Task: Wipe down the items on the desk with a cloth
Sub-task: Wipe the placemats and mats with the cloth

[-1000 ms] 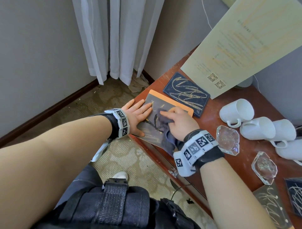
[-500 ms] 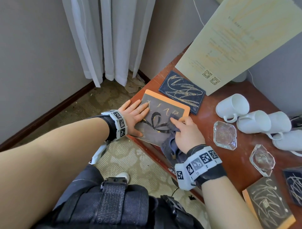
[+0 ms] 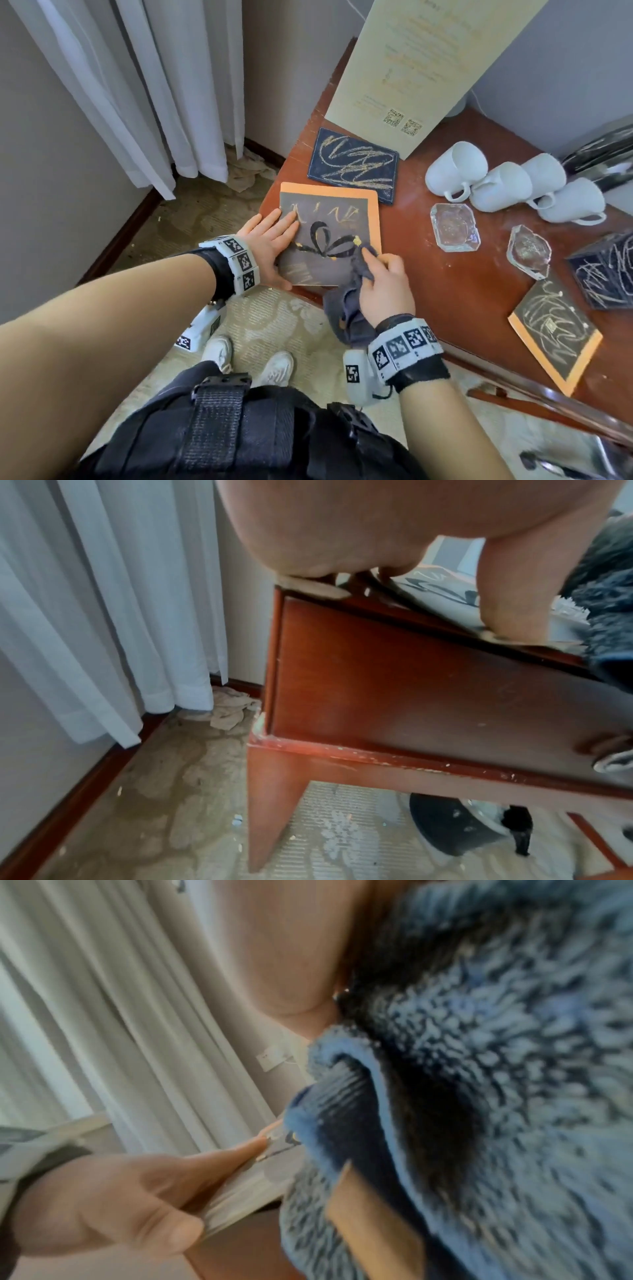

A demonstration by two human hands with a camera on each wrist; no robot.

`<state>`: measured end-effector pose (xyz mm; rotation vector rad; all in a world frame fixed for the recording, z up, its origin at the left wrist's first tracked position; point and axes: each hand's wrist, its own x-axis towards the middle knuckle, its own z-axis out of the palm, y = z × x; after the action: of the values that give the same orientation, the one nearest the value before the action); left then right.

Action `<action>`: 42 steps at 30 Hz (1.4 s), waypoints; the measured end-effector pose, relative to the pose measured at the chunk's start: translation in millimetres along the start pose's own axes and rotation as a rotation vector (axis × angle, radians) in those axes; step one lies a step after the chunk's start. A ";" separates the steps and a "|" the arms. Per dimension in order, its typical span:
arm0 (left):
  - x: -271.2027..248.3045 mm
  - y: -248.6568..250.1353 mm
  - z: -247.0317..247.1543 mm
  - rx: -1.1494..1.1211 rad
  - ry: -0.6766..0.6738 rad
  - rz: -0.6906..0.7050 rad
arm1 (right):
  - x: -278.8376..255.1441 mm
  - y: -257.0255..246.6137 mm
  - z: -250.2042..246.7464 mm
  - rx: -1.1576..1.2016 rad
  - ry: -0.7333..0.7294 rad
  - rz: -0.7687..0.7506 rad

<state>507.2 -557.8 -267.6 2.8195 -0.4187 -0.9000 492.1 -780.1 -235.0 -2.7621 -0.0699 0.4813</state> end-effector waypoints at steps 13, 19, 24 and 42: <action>4.9 -26.9 6.4 0.157 0.014 0.144 | -12.3 -59.8 19.6 -0.021 0.058 -0.102; 4.9 -26.8 7.3 0.105 0.014 0.150 | -9.1 -79.4 32.6 -0.385 -0.238 -0.275; 2.1 -26.6 4.4 -0.023 0.005 0.140 | 1.3 -58.7 6.9 -0.448 -0.436 -0.522; 2.5 -26.8 7.0 -0.194 0.076 0.118 | 14.8 -95.5 15.6 -0.318 -0.270 -0.259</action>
<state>510.8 -533.6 -280.7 2.6125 -0.4560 -0.7637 501.6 -683.6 -221.6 -2.9086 -0.6085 0.8286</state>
